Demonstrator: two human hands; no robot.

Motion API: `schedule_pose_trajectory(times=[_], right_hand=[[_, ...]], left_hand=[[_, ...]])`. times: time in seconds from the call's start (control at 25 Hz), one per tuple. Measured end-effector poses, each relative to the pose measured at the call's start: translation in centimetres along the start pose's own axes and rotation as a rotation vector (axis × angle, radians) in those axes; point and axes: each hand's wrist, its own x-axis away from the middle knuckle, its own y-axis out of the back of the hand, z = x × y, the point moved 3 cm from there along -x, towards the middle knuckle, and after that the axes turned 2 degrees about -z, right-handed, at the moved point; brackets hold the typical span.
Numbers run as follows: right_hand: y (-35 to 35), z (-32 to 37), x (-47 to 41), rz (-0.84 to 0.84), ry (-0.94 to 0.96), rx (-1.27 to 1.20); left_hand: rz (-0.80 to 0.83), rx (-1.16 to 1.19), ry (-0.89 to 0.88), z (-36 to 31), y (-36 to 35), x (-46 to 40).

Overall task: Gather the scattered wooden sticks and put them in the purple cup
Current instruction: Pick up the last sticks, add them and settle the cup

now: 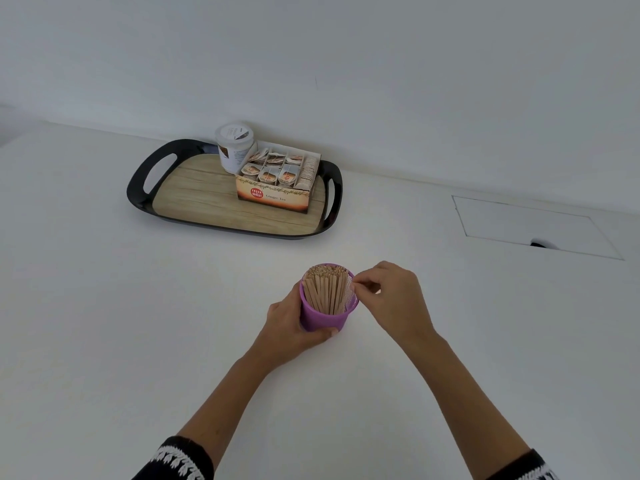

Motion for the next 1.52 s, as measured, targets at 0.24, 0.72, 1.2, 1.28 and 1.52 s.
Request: schedule_pose_trajectory(times=[0.24,0.72,1.2,1.28,1.52], right_hand=[[0.9,0.8,-1.3,0.242,0.007,-0.093],[-0.4,1.4,-3.1,0.316,0.088,0.054],[-2.1,-0.9,1.3,-0.068,-0.188,-0.437],[-2.3,-0.9,1.3,-0.074,-0.132,-0.395],[-4.3,2.0,1.3,-0.044,-0.028,-0.209]], left_hand=[[-0.006,-0.006,0.004,0.0,-0.1,0.0],[-0.009,-0.001,0.02,-0.1,-0.1,0.1],[0.015,0.06,0.02,-0.2,0.2,0.1],[0.051,0.096,0.018,-0.2,0.5,0.2],[0.154,0.172,0.03,1.0,2.7,1.5]])
